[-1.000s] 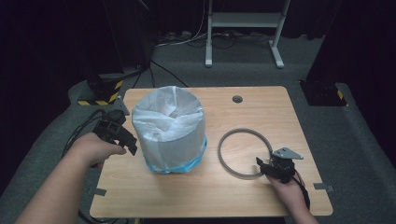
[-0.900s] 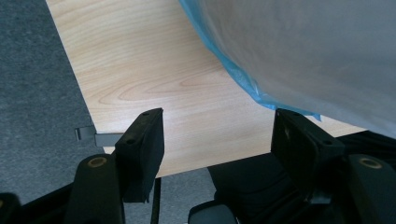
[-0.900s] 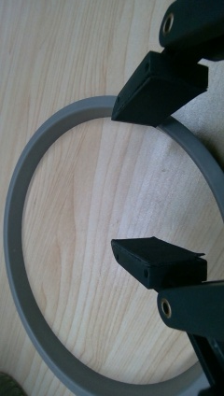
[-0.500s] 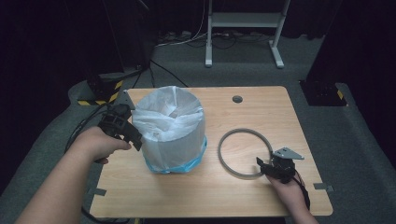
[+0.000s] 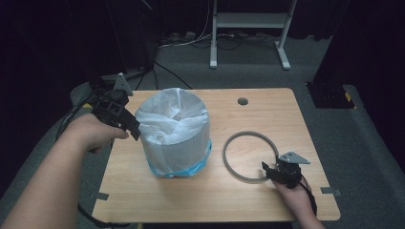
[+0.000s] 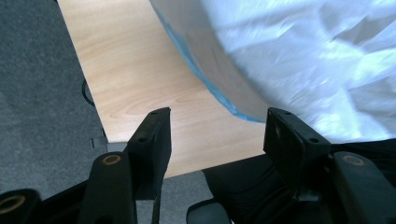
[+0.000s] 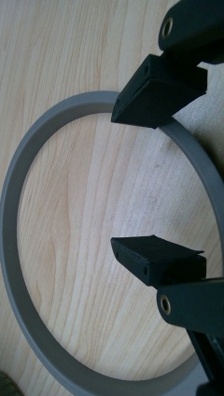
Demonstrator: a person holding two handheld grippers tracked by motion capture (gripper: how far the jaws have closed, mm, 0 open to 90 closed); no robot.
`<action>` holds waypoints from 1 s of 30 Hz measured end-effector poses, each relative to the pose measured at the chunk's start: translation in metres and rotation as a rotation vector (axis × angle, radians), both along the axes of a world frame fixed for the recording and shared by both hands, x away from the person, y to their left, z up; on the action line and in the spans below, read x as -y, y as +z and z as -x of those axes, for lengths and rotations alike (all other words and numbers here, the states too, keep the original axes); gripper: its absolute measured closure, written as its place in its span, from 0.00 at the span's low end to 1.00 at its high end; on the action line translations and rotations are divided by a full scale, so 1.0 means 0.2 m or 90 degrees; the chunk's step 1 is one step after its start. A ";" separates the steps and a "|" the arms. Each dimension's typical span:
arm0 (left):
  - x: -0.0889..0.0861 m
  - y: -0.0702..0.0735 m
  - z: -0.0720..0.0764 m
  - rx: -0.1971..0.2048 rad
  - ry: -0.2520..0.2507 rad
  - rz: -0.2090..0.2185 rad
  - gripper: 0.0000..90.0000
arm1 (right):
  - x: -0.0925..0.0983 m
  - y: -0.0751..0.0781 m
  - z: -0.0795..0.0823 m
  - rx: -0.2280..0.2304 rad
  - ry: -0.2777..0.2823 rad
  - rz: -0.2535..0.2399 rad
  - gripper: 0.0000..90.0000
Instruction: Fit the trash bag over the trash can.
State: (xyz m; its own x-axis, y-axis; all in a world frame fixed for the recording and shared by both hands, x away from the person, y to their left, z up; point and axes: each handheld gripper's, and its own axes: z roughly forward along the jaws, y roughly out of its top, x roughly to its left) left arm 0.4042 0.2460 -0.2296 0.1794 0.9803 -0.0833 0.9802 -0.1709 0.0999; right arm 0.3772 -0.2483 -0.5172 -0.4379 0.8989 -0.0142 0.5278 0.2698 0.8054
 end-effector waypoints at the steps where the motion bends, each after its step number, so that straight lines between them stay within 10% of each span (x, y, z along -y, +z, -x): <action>1: 0.01 0.02 -0.01 0.003 -0.001 -0.002 0.46 | 0.00 0.00 0.00 0.001 -0.001 0.001 0.37; 12: 0.12 0.06 -0.08 0.006 -0.021 -0.006 0.47 | 0.02 0.00 0.01 0.000 -0.004 -0.001 0.37; 25: 0.30 0.06 -0.17 0.041 -0.066 -0.054 0.93 | 0.02 0.01 0.00 0.003 -0.002 -0.001 0.37; 30: 0.36 0.03 -0.21 0.042 -0.073 -0.057 0.94 | 0.02 0.01 0.00 0.006 -0.003 -0.003 0.38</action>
